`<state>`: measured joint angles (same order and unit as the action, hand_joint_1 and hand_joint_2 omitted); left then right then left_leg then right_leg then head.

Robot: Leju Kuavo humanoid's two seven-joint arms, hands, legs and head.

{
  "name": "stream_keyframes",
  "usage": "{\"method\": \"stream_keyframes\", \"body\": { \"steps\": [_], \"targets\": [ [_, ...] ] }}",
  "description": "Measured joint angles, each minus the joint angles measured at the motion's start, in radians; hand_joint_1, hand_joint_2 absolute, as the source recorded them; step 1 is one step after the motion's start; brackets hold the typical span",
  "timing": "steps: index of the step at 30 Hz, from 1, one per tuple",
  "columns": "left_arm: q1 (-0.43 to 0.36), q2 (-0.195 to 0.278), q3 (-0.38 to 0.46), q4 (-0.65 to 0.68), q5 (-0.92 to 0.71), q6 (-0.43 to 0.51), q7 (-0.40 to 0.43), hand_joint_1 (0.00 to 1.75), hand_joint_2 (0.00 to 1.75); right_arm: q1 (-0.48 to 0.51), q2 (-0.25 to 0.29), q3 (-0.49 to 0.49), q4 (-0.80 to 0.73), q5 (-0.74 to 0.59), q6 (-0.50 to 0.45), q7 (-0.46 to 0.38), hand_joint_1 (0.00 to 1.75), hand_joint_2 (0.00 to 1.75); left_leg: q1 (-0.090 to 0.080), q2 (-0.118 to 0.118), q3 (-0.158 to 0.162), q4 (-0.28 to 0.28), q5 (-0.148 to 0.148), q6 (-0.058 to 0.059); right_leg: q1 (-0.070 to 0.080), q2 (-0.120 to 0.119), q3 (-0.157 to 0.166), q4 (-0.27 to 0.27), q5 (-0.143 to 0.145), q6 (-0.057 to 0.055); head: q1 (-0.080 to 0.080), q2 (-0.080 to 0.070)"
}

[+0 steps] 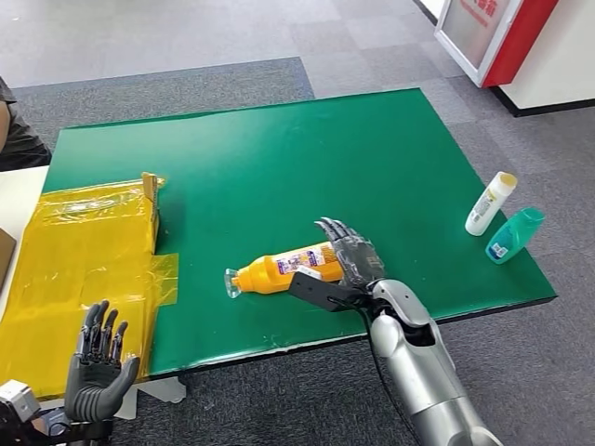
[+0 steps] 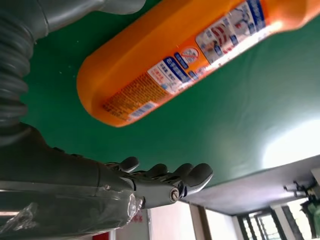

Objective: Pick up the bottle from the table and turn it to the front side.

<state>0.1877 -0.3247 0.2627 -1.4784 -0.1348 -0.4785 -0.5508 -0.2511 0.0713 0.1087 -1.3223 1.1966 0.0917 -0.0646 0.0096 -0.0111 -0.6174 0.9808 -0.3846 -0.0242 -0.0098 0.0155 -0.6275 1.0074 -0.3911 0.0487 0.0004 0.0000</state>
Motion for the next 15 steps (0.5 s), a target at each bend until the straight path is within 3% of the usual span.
{"method": "stream_keyframes", "body": {
  "steps": [15],
  "targets": [
    [-0.049, 0.019, -0.055, 0.063, 0.019, 0.022, -0.022, 0.00, 1.75, -0.225, -0.070, 0.083, 0.381, -0.018, 0.074, 0.015, 0.00, 1.75, 0.000, 0.000, 0.000, 0.000, 0.000, 0.000, 0.000, 0.000, 0.000, 0.000, 0.000, 0.000, 0.000, 0.000]
  ]
}}
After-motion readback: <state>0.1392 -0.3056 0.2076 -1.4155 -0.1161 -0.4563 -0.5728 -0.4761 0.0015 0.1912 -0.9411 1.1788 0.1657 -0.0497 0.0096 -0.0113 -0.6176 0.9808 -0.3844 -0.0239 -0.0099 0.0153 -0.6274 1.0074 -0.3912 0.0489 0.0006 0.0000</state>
